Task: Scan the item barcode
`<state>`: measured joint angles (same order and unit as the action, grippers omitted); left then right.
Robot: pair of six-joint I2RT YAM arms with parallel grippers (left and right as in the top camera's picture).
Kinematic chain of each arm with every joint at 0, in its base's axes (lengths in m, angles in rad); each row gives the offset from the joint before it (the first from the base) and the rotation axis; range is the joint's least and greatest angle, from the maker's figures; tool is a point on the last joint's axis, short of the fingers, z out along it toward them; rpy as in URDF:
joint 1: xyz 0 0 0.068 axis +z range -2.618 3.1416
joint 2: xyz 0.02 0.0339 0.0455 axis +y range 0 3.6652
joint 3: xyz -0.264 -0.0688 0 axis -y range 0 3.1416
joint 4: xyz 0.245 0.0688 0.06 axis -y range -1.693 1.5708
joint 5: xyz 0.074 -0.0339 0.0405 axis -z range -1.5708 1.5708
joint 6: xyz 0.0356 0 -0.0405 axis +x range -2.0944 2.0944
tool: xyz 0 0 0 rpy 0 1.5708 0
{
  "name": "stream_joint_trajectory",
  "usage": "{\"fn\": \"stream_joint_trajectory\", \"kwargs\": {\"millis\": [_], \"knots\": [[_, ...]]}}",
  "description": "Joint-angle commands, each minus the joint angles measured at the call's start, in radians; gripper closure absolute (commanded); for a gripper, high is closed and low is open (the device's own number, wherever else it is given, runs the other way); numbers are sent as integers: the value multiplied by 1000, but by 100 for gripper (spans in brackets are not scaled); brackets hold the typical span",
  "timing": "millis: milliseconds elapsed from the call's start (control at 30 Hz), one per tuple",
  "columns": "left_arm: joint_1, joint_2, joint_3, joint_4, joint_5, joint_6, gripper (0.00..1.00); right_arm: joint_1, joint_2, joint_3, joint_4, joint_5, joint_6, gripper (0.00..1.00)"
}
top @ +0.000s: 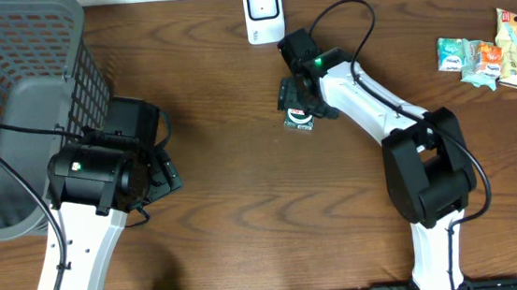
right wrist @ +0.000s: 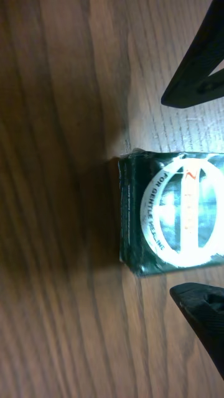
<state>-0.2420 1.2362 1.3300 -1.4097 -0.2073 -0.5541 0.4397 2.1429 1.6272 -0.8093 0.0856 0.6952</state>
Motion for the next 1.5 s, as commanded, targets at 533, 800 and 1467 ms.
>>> {"fn": "stream_joint_trajectory", "kwargs": {"millis": [533,800,1467], "knots": [[5,-2,0,-3,5,-13,2,35,69,-15,5,16,-5,21],[5,-2,0,-3,5,-13,2,39,69,-35,13,29,-17,30],[5,-2,0,-3,5,-13,2,39,57,-21,52,35,-91,40]]}}
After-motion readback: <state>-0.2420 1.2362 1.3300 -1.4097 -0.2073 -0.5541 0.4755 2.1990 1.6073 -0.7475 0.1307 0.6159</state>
